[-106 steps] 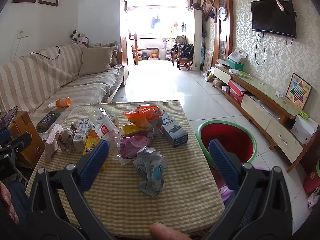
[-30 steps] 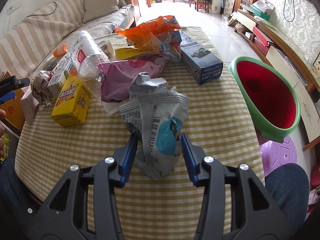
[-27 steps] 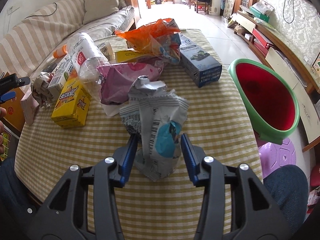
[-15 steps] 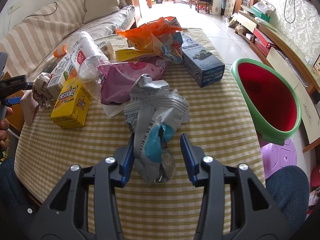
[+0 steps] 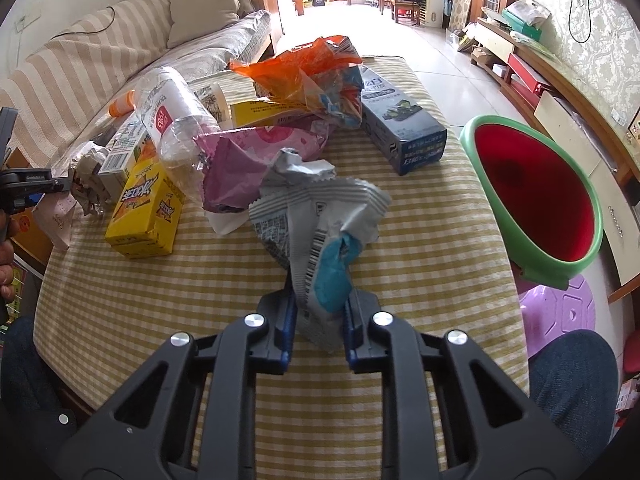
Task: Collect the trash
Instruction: 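Grasp the crumpled foil wrapper with the right tool while the left tool grasps the pink snack box, then carry the foil wrapper and pink box over the red bucket with both tools, then open both tools to drop the wrapper and box into the bucket, then move both tools back over the table toward the crumpled trash, then grasp the crumpled foil ball with the right tool while the left tool grasps crumpled paper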
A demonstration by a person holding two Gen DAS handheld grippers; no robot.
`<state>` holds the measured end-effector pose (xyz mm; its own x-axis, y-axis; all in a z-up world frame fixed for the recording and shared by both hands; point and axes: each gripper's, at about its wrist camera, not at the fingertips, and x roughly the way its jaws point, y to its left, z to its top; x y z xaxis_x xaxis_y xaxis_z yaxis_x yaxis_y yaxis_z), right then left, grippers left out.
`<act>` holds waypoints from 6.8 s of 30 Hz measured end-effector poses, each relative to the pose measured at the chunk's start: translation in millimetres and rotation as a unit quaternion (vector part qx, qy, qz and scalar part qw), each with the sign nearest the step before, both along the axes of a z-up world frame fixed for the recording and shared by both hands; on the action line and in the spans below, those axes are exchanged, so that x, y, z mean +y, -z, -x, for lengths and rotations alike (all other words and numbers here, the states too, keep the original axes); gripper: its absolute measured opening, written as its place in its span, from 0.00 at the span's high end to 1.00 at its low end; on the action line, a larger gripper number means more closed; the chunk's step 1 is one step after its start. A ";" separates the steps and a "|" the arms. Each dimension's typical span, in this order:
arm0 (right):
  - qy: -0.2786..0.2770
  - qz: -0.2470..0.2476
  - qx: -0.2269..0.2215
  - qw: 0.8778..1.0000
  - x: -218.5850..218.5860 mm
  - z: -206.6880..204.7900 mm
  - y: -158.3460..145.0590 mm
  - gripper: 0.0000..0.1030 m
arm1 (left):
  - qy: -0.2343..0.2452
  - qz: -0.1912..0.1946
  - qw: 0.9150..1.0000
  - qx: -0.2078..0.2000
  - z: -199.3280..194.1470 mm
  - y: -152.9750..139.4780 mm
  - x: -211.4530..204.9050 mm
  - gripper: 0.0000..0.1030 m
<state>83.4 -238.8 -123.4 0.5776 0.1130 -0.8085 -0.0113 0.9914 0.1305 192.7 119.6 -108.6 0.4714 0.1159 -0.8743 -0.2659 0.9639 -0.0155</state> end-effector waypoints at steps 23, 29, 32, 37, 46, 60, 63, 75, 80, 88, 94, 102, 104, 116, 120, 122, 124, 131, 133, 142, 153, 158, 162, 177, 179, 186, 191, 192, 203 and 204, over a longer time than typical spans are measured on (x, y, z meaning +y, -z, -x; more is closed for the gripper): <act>0.005 -0.047 -0.089 0.995 -14.0 18.0 -74.3 0.82 | 0.057 0.024 0.993 -0.103 63.4 -97.0 -41.0 0.74; 0.021 -0.053 -0.110 0.992 -35.6 13.7 -92.6 0.82 | 0.106 0.037 0.986 -0.125 57.3 -118.7 -86.3 0.74; 0.030 -0.051 -0.116 0.992 -49.1 8.7 -97.9 0.82 | 0.137 0.044 0.981 -0.131 52.9 -124.8 -116.8 0.74; 0.059 -0.046 -0.120 0.990 -84.1 1.1 -104.2 0.82 | 0.188 0.061 0.970 -0.138 44.1 -133.3 -170.3 0.74; 0.129 -0.043 -0.113 0.984 -165.1 -12.8 -100.2 0.82 | 0.299 0.080 0.941 -0.136 26.6 -135.8 -284.0 0.74; 0.194 -0.056 -0.085 0.976 -260.9 -36.8 -85.2 0.82 | 0.406 0.116 0.901 -0.103 -2.9 -115.2 -418.6 0.74; 0.198 -0.062 -0.082 0.975 -272.3 -41.9 -81.1 0.82 | 0.413 0.122 0.898 -0.091 -9.6 -106.0 -434.2 0.74; 0.193 -0.082 -0.067 0.976 -284.6 -61.7 -58.7 0.82 | 0.419 0.138 0.896 -0.047 -28.0 -72.1 -465.7 0.73; 0.197 -0.086 -0.060 0.975 -292.0 -65.8 -53.2 0.82 | 0.418 0.143 0.896 -0.039 -34.4 -67.9 -470.6 0.71; 0.220 -0.076 -0.063 0.971 -292.8 -60.7 -53.2 0.23 | 0.395 0.147 0.905 -0.064 -34.5 -76.5 -458.2 0.28; 0.222 -0.041 -0.071 0.972 -281.9 -60.8 -63.7 0.05 | 0.380 0.139 0.911 -0.085 -31.5 -89.0 -442.0 0.12; 0.221 -0.014 -0.062 0.973 -259.2 -54.5 -77.9 0.05 | 0.369 0.135 0.915 -0.092 -22.2 -105.5 -413.3 0.08; 0.221 -0.014 -0.067 0.973 -252.3 -49.8 -81.9 0.05 | 0.364 0.130 0.917 -0.095 -17.1 -109.6 -401.9 0.08; 0.199 -0.002 -0.076 0.977 -178.6 -22.6 -108.3 0.05 | 0.355 0.088 0.925 -0.100 27.6 -118.7 -316.0 0.08; 0.166 0.013 -0.088 0.982 -141.8 -19.5 -117.9 0.05 | 0.333 0.084 0.933 -0.105 42.0 -118.3 -274.7 0.08; 0.149 0.016 -0.094 0.984 -124.6 -19.9 -122.8 0.05 | 0.318 0.069 0.938 -0.117 50.4 -119.6 -255.1 0.08; 0.137 0.019 -0.097 0.986 -110.4 -20.9 -126.1 0.05 | 0.304 0.057 0.943 -0.126 57.8 -120.0 -235.3 0.08; 0.078 0.007 -0.123 0.989 -66.7 -21.1 -122.7 0.04 | 0.245 0.046 0.959 -0.133 68.1 -110.3 -161.9 0.08; 0.056 0.013 -0.117 0.991 -52.3 -22.6 -119.2 0.05 | 0.232 0.051 0.963 -0.129 69.4 -106.0 -141.1 0.08; -0.017 0.023 -0.043 0.999 -0.9 -31.1 -80.6 0.04 | 0.164 0.068 0.978 -0.107 61.7 -74.8 -71.3 0.08; -0.030 0.033 -0.011 0.999 11.7 -35.0 -49.9 0.04 | 0.146 0.079 0.984 -0.071 30.8 -41.8 -49.3 0.08; -0.032 0.035 0.001 0.999 11.8 -38.0 -37.5 0.04 | 0.140 0.087 0.985 -0.051 17.6 -22.8 -40.9 0.08; -0.033 0.035 0.012 0.999 12.0 -40.5 -26.9 0.04 | 0.119 0.119 0.985 -0.043 6.8 -10.4 -29.9 0.08; -0.035 0.040 0.037 0.998 12.4 -57.6 -3.3 0.05 | 0.069 0.172 0.982 -0.021 -32.7 26.2 -24.6 0.17; -0.040 0.043 0.041 0.997 13.0 -60.6 1.0 0.05 | 0.066 0.172 0.983 -0.018 -34.2 30.0 -23.9 0.17; -0.055 0.048 0.053 0.996 16.7 -64.6 13.2 0.30 | 0.059 0.194 0.979 -0.023 -33.4 36.5 -15.9 0.32; -0.055 0.046 0.052 0.996 15.8 -64.2 13.4 0.45 | 0.057 0.184 0.981 -0.020 -27.9 39.2 -13.2 0.46; -0.055 0.046 0.052 0.996 15.2 -64.0 12.6 0.47 | 0.058 0.181 0.982 -0.021 -27.2 38.2 -12.6 0.47; -0.049 0.026 0.031 0.998 10.2 -56.7 -10.0 0.50 | 0.073 0.142 0.986 -0.044 -5.6 8.4 -12.7 0.52; -0.048 0.023 0.028 0.998 9.0 -55.2 -12.9 0.50 | 0.074 0.139 0.987 -0.046 -2.9 4.9 -12.5 0.52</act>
<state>138.6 -229.8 -110.5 0.5196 0.1283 -0.8447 -0.1010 0.9910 0.0884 195.6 107.0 -113.5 0.5439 -0.1978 -0.8155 -0.1077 0.9474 -0.3015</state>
